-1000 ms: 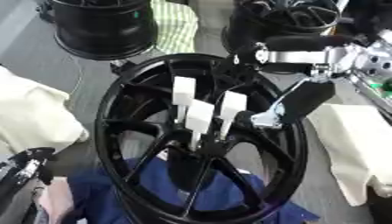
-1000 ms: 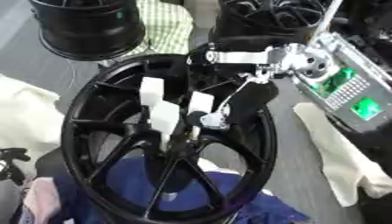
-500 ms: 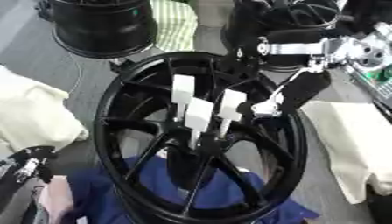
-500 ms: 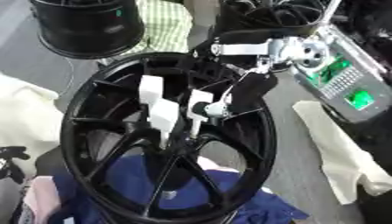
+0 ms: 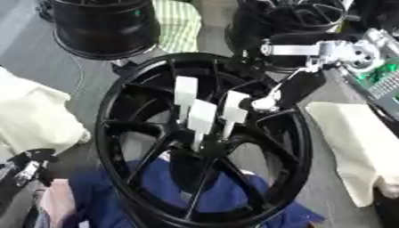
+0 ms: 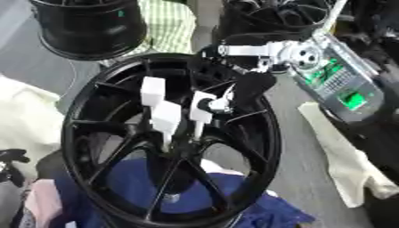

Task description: Pull the pin out of the wheel hub.

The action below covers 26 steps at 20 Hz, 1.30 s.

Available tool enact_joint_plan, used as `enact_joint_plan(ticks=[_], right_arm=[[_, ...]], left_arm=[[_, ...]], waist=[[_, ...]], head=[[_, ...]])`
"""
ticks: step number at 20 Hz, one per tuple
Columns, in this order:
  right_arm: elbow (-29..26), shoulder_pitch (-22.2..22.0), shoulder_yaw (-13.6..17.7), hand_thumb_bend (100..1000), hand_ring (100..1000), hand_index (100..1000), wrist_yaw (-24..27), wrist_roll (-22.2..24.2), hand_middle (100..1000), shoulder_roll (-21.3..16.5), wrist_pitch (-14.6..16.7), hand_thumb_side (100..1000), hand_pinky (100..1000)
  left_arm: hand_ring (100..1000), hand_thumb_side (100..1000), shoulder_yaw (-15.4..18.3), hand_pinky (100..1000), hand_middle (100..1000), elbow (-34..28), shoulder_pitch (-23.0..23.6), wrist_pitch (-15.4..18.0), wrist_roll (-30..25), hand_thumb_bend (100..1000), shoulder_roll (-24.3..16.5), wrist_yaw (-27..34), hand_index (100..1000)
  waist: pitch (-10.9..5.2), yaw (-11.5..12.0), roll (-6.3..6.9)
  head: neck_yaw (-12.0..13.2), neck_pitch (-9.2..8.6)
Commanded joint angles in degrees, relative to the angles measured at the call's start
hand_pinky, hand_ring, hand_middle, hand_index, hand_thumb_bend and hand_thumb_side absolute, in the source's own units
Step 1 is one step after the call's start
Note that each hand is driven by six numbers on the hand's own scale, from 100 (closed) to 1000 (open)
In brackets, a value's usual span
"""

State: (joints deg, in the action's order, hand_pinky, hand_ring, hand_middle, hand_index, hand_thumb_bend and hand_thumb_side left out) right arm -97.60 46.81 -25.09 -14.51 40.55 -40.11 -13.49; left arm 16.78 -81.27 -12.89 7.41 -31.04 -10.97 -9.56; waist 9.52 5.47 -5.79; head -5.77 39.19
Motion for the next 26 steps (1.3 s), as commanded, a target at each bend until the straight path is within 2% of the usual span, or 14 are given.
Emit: enact_joint_plan(ticks=[1, 23, 24, 26], right_arm=[[1.3, 0.8, 0.4, 341, 815, 907, -0.6, -0.7, 849, -0.3, 0.2, 345, 708], [6.4, 0.3, -0.6, 354, 784, 891, -1.7, -1.4, 816, 2.3, 1.6, 322, 683], [6.5, 0.3, -0.5, 326, 782, 890, -1.8, -1.5, 813, 2.4, 1.6, 359, 681], [6.8, 0.2, -0.6, 326, 780, 889, -2.1, -1.7, 811, 2.6, 1.6, 357, 680]], left_arm=[[462, 705, -0.2, 460, 637, -1.3, -0.9, 0.1, -0.1, 100, -0.3, 0.5, 781], [463, 707, -0.3, 460, 638, -1.5, -1.0, 0.0, -0.2, 100, -0.2, 0.8, 784], [463, 707, -0.3, 461, 638, -1.5, -1.0, 0.0, -0.2, 100, -0.1, 0.8, 784], [463, 707, -0.3, 460, 638, -1.5, -1.1, 0.0, -0.3, 100, -0.1, 0.8, 784]], waist=[[-0.52, 0.1, 0.38], [-0.35, 0.3, 0.46], [-0.34, 0.3, 0.46], [-0.33, 0.3, 0.46]], head=[[-0.3, 0.06], [-0.8, 0.47], [-0.8, 0.48], [-0.8, 0.51]])
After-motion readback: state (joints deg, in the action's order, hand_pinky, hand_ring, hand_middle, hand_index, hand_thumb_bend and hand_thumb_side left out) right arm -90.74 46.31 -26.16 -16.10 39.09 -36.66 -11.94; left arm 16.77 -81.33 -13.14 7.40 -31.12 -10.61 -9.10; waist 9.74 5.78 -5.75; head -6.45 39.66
